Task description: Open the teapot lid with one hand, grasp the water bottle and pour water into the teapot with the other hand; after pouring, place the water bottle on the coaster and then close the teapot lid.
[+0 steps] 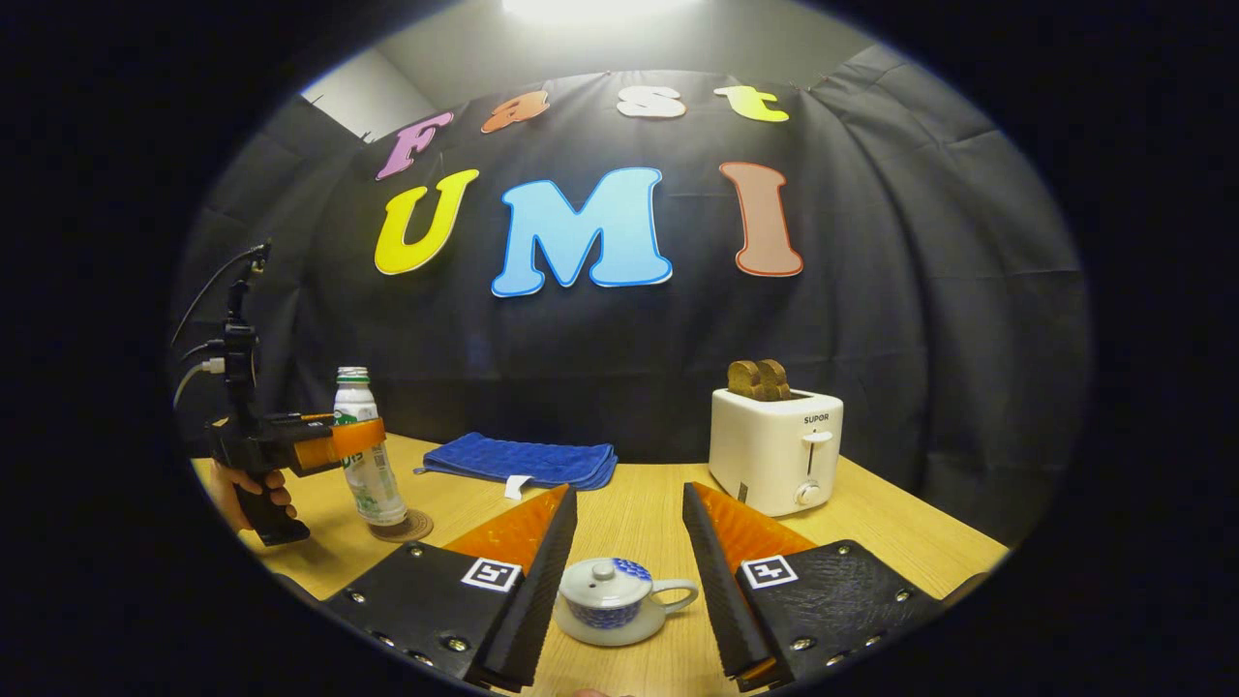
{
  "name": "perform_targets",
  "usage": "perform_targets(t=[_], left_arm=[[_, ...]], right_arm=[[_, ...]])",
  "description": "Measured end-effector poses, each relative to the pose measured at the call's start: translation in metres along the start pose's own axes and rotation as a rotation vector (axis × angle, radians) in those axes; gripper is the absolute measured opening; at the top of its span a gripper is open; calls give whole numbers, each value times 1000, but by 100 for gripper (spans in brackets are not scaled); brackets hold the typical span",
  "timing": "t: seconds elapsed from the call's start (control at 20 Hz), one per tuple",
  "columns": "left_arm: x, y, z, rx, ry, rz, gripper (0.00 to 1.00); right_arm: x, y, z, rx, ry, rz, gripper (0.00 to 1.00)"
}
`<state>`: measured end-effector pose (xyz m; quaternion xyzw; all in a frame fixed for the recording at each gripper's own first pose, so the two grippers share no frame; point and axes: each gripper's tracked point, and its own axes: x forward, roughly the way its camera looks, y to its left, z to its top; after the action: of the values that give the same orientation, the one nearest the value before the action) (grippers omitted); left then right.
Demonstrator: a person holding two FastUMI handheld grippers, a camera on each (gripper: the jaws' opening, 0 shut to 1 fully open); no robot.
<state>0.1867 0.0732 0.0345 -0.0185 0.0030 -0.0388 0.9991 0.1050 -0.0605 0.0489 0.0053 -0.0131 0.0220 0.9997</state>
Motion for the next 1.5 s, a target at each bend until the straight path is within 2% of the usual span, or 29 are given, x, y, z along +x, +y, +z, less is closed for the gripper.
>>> perform_targets(t=[0.05, 0.35, 0.7, 0.75, 0.85, 0.9, 0.95, 1.1, 1.5], left_arm=[[3, 0, -1, 11, 0, 2, 77], [12, 1, -9, 56, 12, -2, 77], [11, -1, -11, 53, 11, -6, 78], [12, -2, -11, 49, 10, -8, 68], [12, -2, -12, 50, 14, -12, 75], [10, -4, -10, 51, 10, -19, 82], [8, -5, -6, 55, -2, -20, 84], [-2, -11, 6, 78, -41, -27, 100], [-25, 8, 15, 58, -53, 29, 100]], right_arm=[[1, 0, -2, 0, 5, 2, 68], [1, 3, -3, -10, 11, 9, 68], [2, 3, -4, -9, 13, 11, 68], [1, 3, -4, -9, 14, 11, 68], [1, 3, -4, -11, 14, 10, 68], [1, 3, -4, -11, 13, 9, 68], [0, 2, -2, -12, 9, 9, 68], [0, 2, -2, -4, 5, 12, 68], [-6, 5, 3, -14, -12, 16, 68]])
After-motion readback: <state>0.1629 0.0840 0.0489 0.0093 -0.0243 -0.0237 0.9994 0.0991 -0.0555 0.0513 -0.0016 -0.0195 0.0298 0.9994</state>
